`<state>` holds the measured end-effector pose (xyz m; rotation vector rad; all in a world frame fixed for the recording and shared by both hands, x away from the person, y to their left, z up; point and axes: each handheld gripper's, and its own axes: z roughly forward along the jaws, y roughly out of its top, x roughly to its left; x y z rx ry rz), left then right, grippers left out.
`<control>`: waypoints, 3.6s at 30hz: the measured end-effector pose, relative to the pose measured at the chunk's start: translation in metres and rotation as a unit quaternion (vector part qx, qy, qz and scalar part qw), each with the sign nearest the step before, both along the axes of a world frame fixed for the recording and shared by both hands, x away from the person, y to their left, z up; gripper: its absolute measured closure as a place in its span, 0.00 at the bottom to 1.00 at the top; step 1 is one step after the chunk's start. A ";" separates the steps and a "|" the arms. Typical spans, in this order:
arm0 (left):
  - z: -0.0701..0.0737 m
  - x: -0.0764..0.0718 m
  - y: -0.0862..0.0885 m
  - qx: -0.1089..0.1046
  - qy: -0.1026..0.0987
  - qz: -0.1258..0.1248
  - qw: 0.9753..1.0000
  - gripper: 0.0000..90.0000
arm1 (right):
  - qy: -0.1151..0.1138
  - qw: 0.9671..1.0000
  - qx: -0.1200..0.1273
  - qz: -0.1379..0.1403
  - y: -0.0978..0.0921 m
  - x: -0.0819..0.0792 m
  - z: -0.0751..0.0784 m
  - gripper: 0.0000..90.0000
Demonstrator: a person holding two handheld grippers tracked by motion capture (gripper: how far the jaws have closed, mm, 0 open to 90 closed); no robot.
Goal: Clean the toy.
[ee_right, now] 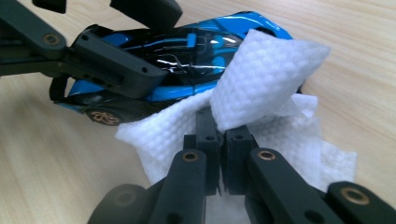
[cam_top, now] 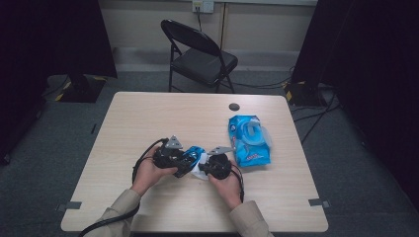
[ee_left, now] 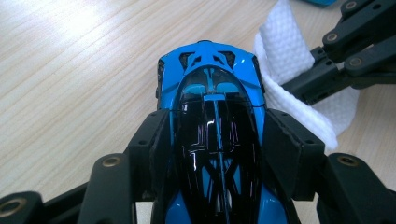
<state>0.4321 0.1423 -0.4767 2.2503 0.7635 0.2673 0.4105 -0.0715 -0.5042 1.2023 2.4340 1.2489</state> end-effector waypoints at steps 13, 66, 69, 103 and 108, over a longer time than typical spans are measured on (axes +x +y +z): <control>0.000 0.000 -0.001 0.001 -0.001 0.001 1.000 0.48 | 0.005 1.000 0.007 0.029 0.016 -0.010 0.000 0.98; 0.000 -0.002 0.000 0.003 -0.005 0.004 1.000 0.48 | 0.020 0.994 0.036 0.101 0.052 -0.039 -0.004 0.98; -0.001 -0.002 0.000 0.001 -0.006 0.004 1.000 0.48 | 0.023 0.993 0.036 0.107 0.054 -0.041 -0.003 0.98; -0.001 -0.004 0.000 -0.003 -0.006 0.010 1.000 0.48 | -0.035 0.999 0.036 -0.001 -0.041 -0.022 0.036 0.98; -0.001 -0.003 0.000 0.000 -0.005 0.010 1.000 0.47 | -0.040 0.998 0.023 -0.029 -0.046 -0.010 0.034 0.98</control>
